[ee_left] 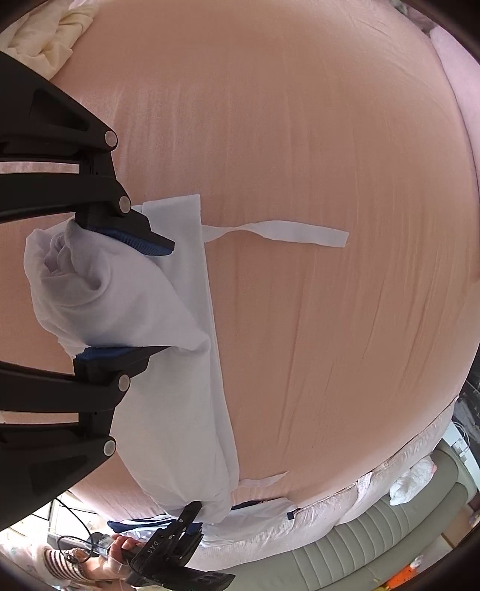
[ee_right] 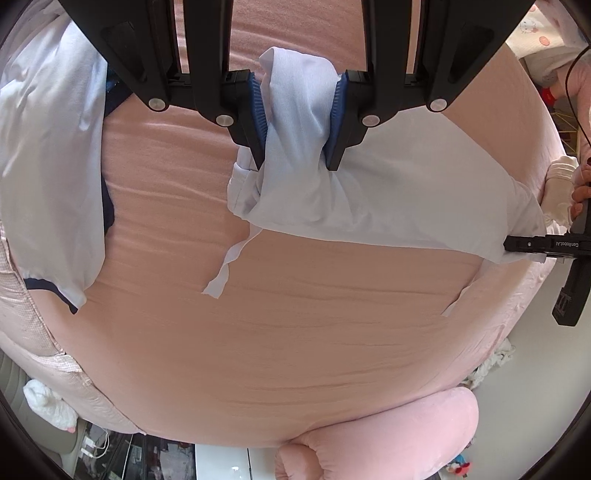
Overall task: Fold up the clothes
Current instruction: 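Lift the grasped end with both grippers and roll it over the shirt, then open both grippers and lift them off the rolled shirt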
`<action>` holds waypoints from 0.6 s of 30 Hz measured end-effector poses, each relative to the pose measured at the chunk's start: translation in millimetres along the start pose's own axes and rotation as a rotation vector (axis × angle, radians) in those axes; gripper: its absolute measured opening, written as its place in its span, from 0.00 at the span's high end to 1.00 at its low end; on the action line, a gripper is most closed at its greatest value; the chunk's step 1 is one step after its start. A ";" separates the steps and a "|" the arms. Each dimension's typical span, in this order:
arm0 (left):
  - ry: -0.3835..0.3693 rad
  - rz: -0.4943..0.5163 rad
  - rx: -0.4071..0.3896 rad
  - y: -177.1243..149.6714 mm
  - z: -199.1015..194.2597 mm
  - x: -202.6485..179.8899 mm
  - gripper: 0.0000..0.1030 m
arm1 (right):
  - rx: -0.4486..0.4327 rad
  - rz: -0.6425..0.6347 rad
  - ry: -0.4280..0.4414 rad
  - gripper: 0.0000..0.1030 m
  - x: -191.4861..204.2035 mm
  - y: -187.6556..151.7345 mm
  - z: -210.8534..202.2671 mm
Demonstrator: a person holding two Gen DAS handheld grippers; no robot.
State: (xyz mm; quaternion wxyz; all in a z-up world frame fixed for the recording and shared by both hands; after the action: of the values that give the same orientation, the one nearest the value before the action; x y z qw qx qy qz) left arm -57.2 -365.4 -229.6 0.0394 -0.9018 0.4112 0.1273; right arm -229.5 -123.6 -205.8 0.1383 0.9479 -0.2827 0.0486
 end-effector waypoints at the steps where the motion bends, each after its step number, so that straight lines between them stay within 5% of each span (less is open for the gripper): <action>1: 0.006 -0.013 -0.003 -1.1 3.8 2.1 0.60 | 0.005 0.016 -0.002 0.72 -2.9 -0.4 2.3; 9: 0.087 -0.036 -0.034 -7.8 29.1 5.1 0.50 | 0.028 0.090 -0.032 0.62 -18.1 -2.4 23.5; 11: 0.179 -0.003 -0.064 -9.1 33.2 -0.7 0.33 | 0.025 0.110 -0.019 0.62 -20.8 -3.5 25.8; 12: 0.256 0.002 -0.084 -10.0 36.2 -3.0 0.10 | 0.024 0.123 -0.013 0.62 -21.9 -4.4 26.6; 13: 0.329 0.009 -0.106 -11.2 39.3 -3.9 0.00 | 0.024 0.131 -0.009 0.61 -22.5 -5.1 27.2; 14: 0.344 0.023 -0.119 -12.9 42.0 -4.7 0.00 | 0.025 0.131 -0.011 0.61 -22.2 -5.3 27.5; 18: 0.201 -0.084 -0.092 -16.4 43.1 12.8 0.00 | 0.046 0.148 -0.006 0.60 -20.9 -1.9 29.5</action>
State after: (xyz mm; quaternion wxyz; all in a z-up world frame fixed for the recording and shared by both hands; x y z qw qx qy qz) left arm -45.3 -356.4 -275.1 -0.0381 -0.9272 0.3688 0.0535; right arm -245.5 -119.7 -238.0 0.1113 0.9276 -0.3511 0.0621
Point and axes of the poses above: each gripper's, at about its wrist camera, not at the fingertips, and z roughly the way its jaws point, x to its left, y to its top, the point moved 2 cm from there along z, roughly the way its jaws point, and after that the axes turned 11 degrees about x, right-handed, at the moved point
